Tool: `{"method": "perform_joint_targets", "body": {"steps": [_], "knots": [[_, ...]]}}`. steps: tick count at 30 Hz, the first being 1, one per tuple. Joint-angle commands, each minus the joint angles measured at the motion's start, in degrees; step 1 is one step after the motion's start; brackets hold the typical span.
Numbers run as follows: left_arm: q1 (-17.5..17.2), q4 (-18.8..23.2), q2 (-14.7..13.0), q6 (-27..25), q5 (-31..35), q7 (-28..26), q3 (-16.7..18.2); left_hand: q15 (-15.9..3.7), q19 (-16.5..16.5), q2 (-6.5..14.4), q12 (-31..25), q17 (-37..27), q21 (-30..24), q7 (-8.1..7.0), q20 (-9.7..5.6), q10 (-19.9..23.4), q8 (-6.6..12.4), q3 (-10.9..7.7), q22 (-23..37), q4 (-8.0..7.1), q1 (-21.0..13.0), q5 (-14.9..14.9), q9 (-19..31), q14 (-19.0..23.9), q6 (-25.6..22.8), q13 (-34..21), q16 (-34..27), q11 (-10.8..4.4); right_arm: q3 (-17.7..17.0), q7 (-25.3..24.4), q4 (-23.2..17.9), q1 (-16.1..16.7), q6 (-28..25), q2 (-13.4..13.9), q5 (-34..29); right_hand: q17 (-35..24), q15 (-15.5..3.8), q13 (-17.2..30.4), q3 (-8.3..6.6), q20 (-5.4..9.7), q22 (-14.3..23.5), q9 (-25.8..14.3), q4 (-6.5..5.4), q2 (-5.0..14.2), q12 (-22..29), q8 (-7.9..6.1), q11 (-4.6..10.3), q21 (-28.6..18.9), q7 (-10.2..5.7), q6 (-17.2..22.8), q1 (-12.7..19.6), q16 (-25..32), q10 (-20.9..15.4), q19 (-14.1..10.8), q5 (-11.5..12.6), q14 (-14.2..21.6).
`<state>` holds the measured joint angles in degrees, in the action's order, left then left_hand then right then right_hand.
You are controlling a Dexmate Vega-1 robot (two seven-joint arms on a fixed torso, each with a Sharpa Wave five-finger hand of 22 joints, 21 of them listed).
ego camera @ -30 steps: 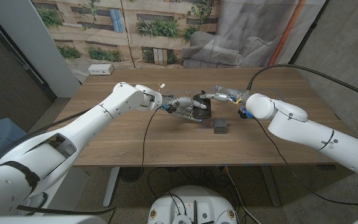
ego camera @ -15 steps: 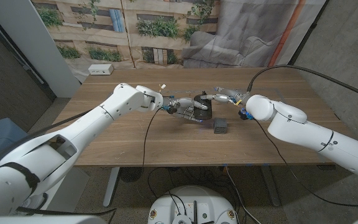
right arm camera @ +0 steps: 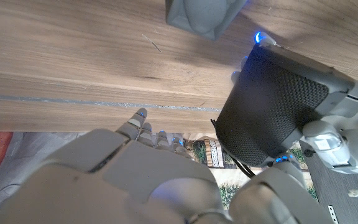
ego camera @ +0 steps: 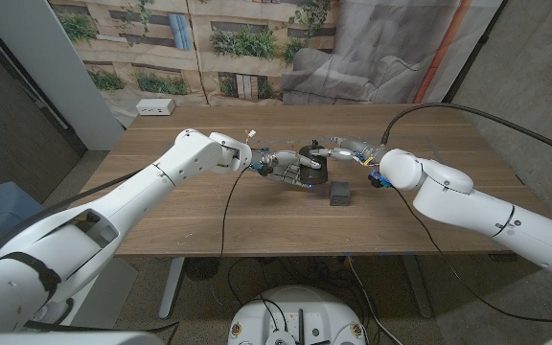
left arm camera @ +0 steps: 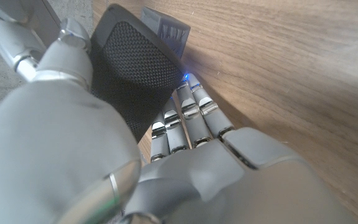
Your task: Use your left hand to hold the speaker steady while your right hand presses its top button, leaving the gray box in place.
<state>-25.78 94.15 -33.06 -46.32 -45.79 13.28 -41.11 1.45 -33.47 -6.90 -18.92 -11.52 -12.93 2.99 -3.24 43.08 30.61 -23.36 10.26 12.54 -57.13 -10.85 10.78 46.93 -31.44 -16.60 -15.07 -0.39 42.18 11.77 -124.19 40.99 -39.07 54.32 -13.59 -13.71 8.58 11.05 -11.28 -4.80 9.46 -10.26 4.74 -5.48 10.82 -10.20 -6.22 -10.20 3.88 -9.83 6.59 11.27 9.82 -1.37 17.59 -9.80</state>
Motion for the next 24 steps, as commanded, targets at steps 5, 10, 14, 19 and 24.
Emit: {"method": "perform_joint_targets", "body": {"steps": [5,10,14,19,24], "knots": [[0.5,-0.2,0.2,0.3,0.2,0.8,-0.6,-14.20,-0.8,14.9,-0.5,-0.6,-0.2,-1.46,-5.40,11.6,0.01,-3.75,0.2,-2.79,5.6,-0.5,0.3,8.1,-15.1,-0.2,-0.3,-8.46,-0.8,-0.5,0.7,0.8,0.9,0.6,0.0,-0.3,-0.42,0.2,0.44,0.25,0.2,-0.3,0.07,0.22,0.5,-0.68,0.71,-0.6,-0.36,-18.2,-0.3,0.7,8.4,-0.2,0.5,-5.1],[0.8,-0.7,0.6,0.7,0.4,1.5,-1.0,-14.22,-0.8,14.9,-0.4,-0.6,-0.2,-1.50,-5.44,11.6,-0.05,-3.82,0.2,-2.71,5.6,-0.5,0.4,8.1,-15.3,-0.2,-0.2,-8.39,-0.4,-0.1,1.4,0.4,1.4,0.3,-0.5,-0.3,-0.42,0.2,0.58,0.31,0.2,-0.3,0.03,0.19,0.5,-0.72,0.73,-0.6,-0.39,-18.1,-0.4,0.8,8.4,-0.4,0.7,-5.0],[1.1,-1.0,0.7,1.2,0.9,1.9,-1.3,-14.26,-0.9,14.8,-0.4,-0.6,-0.2,-1.57,-5.45,11.7,-0.09,-3.86,0.2,-2.67,5.6,-0.5,0.4,8.2,-15.4,-0.2,-0.3,-8.51,-0.4,-0.1,2.1,0.3,2.5,0.2,-0.6,-0.3,-0.59,0.2,0.71,0.31,0.2,-0.3,0.00,0.17,0.7,-0.83,0.83,-0.7,-0.46,-17.8,-0.4,0.9,8.0,-0.6,0.8,-4.7],[1.3,-1.2,0.9,1.3,1.1,2.3,-1.5,-14.30,-1.1,14.8,-0.4,-0.7,-0.3,-1.74,-5.54,11.9,-0.13,-3.93,0.2,-2.61,5.6,-0.4,0.4,8.2,-15.6,-0.2,-0.2,-8.55,-0.2,0.3,2.6,0.2,2.6,0.1,-1.0,-0.3,-0.98,0.2,0.92,0.65,0.2,-0.3,-0.07,0.22,0.9,-1.10,1.46,-0.9,-0.48,-17.1,-0.5,1.2,7.5,-1.2,1.2,-4.2],[1.5,-2.2,1.4,1.6,1.0,2.9,-1.5,-14.24,-1.0,14.8,-0.4,-0.7,-0.2,-1.73,-5.55,11.8,-0.24,-4.00,0.2,-2.64,5.7,-0.4,0.4,8.3,-15.6,-0.3,-0.2,-8.38,-0.4,1.0,2.9,0.1,2.5,-0.1,-0.5,-0.3,-1.20,0.2,1.05,0.77,0.2,-0.3,-0.12,0.23,0.9,-1.20,1.55,-0.9,-0.63,-16.8,-0.6,1.2,7.4,-1.3,1.4,-4.0]]}}
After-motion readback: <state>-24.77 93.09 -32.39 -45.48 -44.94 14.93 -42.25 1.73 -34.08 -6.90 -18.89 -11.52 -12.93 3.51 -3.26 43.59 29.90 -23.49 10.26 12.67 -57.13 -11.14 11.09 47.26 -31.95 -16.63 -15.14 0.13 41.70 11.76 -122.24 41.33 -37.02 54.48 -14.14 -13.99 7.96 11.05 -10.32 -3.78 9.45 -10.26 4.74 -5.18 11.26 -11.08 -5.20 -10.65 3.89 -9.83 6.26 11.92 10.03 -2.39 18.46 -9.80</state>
